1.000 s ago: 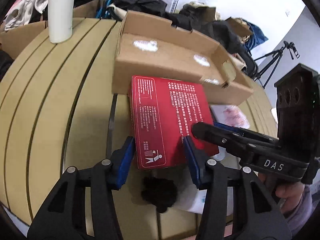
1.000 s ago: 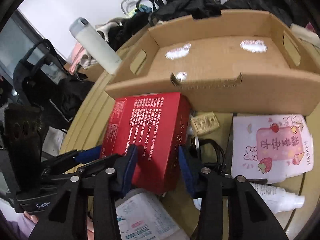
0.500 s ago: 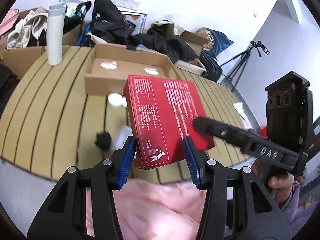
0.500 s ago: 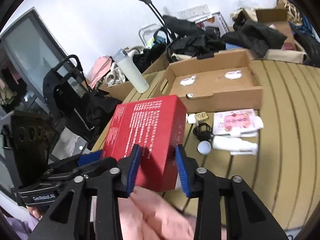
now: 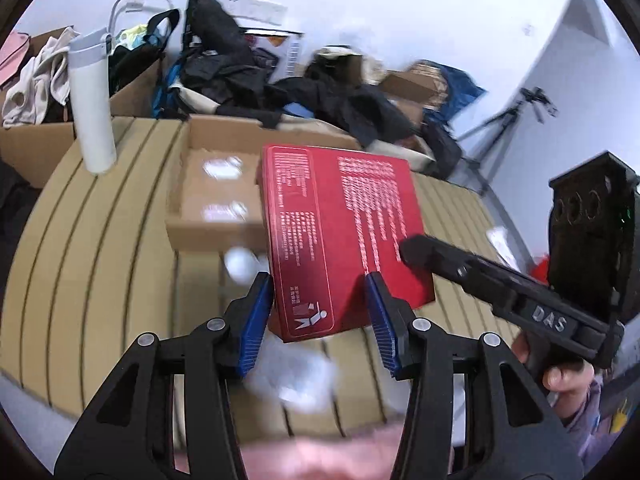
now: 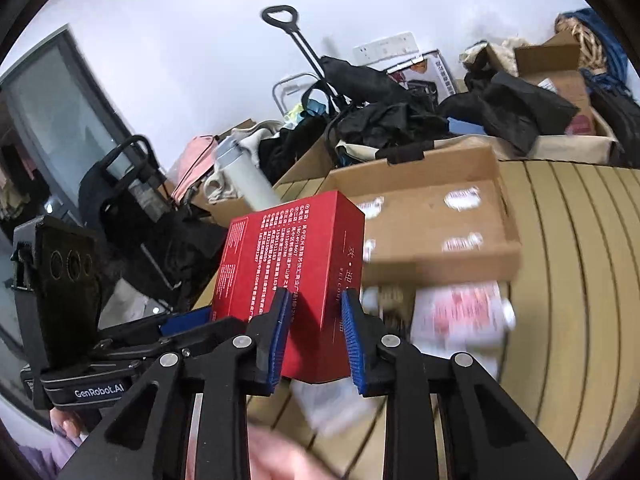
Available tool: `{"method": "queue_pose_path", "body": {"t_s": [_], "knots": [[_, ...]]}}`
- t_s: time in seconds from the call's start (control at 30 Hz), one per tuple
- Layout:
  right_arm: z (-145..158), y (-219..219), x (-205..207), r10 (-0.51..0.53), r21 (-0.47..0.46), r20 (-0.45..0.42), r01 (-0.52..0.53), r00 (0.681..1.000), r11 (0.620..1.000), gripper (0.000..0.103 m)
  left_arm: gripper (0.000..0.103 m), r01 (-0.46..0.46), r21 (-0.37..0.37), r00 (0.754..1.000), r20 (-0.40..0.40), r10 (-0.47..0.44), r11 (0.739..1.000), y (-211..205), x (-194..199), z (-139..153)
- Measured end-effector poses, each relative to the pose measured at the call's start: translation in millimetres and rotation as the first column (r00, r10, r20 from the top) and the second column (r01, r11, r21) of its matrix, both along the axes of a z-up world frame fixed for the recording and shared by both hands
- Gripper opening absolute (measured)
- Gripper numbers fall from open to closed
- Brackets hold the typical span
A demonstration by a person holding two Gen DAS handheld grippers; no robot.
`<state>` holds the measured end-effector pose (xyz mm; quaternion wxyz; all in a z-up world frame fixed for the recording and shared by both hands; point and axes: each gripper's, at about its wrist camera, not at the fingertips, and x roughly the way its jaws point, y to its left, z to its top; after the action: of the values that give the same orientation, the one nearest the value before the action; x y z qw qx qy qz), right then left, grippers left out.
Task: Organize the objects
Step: 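Carry the red box with the left tool into the cardboard tray and release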
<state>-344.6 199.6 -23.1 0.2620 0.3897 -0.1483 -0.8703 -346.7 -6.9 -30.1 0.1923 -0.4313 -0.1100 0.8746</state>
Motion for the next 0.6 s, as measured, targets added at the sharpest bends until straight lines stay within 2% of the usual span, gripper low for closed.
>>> {"method": "queue_pose_path", "body": {"t_s": [0.1,0.17,0.3,0.4,0.47,0.5,0.53,0.57,0.6], "knots": [[-8,-10,-60,0.001,0.02,0.027,-0.002,1.0,1.0,0.028,0.044,-0.016,-0.038,0.999,0.029,0.017,0.999,-5,-68,-9],[-20,-19,-114,-0.001,0.034,0.058,-0.001,0.998,0.999,0.028,0.044,-0.025,-0.074,0.999,0.04,0.028,0.997,-7,-113,-20],[-53,-39,-188,-0.011,0.089,0.12,0.0,0.993,0.996,0.028,0.044,-0.007,-0.075,0.989,0.144,0.018,0.997,-21,-195,-67],[-86,-58,-228,-0.004,0.136,0.188,-0.022,0.982,0.99,0.028,0.043,-0.03,-0.132,0.981,0.184,0.055,0.991,-28,-222,-94],[-109,-74,-244,0.006,0.158,0.247,-0.046,0.969,0.986,0.029,0.048,-0.053,-0.189,0.983,0.163,0.084,0.981,-30,-226,-100],[-118,-83,-248,0.021,0.169,0.272,-0.069,0.962,0.983,0.029,0.049,-0.049,-0.182,0.986,0.147,0.077,0.982,-30,-226,-98],[-122,-86,-250,0.036,0.165,0.278,-0.084,0.96,0.983,0.028,0.054,-0.059,-0.17,0.99,0.114,0.079,0.984,-32,-222,-91],[-124,-88,-249,0.036,0.166,0.27,-0.083,0.962,0.983,0.028,0.072,-0.071,-0.162,0.993,0.086,0.086,0.984,-35,-219,-85],[-122,-87,-247,0.036,0.156,0.254,-0.077,0.966,0.985,0.028,0.08,-0.084,-0.154,0.994,0.061,0.094,0.984,-38,-216,-78]]}}
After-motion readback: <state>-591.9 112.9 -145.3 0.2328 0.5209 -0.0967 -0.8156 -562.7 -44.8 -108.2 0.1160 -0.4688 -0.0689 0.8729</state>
